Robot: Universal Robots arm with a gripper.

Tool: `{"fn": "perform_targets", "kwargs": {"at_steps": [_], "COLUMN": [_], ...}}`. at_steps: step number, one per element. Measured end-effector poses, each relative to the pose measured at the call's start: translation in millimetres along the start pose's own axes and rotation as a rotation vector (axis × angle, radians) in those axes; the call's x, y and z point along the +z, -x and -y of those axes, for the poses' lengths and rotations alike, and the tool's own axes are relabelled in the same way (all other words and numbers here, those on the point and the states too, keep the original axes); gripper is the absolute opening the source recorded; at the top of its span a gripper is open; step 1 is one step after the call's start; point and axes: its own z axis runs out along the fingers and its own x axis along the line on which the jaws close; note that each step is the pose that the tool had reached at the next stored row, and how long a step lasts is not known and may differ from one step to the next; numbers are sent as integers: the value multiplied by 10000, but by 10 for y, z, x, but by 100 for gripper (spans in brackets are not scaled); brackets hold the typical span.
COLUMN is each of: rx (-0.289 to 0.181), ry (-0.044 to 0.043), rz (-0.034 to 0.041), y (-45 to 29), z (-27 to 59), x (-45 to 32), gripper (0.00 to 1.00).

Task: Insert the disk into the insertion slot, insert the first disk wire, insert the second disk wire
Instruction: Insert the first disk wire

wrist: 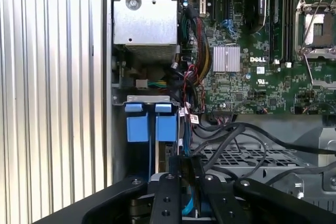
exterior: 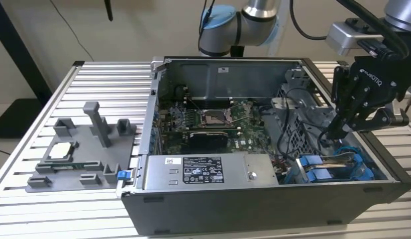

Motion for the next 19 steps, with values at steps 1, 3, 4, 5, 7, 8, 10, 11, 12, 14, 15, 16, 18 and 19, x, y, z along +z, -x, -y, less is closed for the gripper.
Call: {"fn": "perform_targets", "kwargs": {"at_steps": [1, 3, 4, 5, 7, 8, 10, 11, 12, 14, 15, 16, 18, 19], "rx": [4, 11, 15, 18, 20, 19, 19, 19, 19, 19, 19, 20, 19, 20], "ry": [-1, -1, -2, -2, -1, -2, -2, -1, -1, -1, -1, -2, -2, -1], "rz": [-32, -52, -55, -54, -56, -54, -54, -54, -54, -55, -55, -55, -54, -54], "y": [-1, -2, -4, -5, -5, -5, -5, -5, -4, -4, -4, -4, -3, -3], "z": [1, 7, 13, 18, 23, 28, 42, 50, 58, 72, 80, 87, 101, 107], "x": [6, 19, 26, 33, 44, 49, 60, 66, 72, 84, 90, 97, 111, 118], "gripper": [0, 0, 0, 0, 0, 0, 0, 0, 0, 0, 0, 0, 0, 0]}}
